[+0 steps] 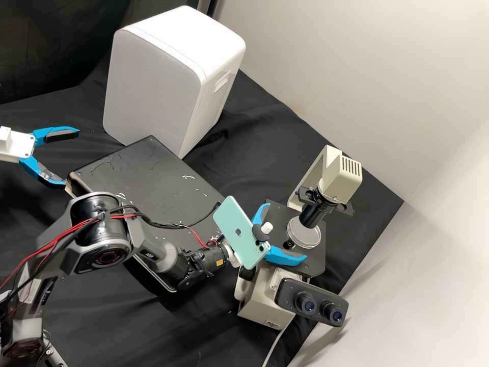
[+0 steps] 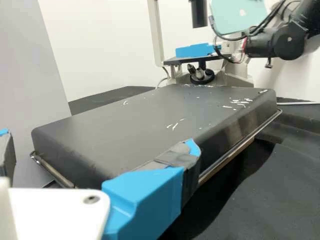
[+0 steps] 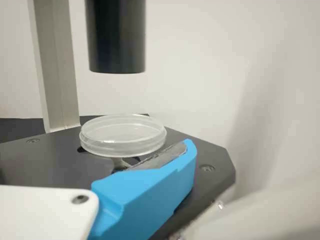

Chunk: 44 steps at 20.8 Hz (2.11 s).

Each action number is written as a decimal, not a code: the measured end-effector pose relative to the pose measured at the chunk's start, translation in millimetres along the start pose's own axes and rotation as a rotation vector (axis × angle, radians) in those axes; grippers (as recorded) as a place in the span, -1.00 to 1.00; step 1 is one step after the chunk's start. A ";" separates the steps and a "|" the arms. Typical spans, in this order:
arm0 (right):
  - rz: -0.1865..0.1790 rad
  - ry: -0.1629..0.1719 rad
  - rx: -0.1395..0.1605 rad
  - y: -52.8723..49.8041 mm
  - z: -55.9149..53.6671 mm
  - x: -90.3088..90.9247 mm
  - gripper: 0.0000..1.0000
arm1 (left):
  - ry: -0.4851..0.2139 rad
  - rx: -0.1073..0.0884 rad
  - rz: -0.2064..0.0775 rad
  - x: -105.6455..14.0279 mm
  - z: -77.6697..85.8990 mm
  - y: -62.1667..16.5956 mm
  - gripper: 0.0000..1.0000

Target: Place the petri dish on the bench

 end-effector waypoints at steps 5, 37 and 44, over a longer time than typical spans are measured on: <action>-0.001 0.008 -0.021 -2.4 1.3 13.2 1.00 | -0.012 0.001 -0.008 0.5 2.1 -1.5 1.00; 0.044 -0.063 -0.063 -6.1 1.4 23.5 1.00 | 0.020 0.031 -0.059 3.6 1.6 -11.4 1.00; 0.041 -0.060 -0.072 -5.3 2.5 23.1 1.00 | 0.026 0.028 -0.063 3.8 1.3 -12.0 1.00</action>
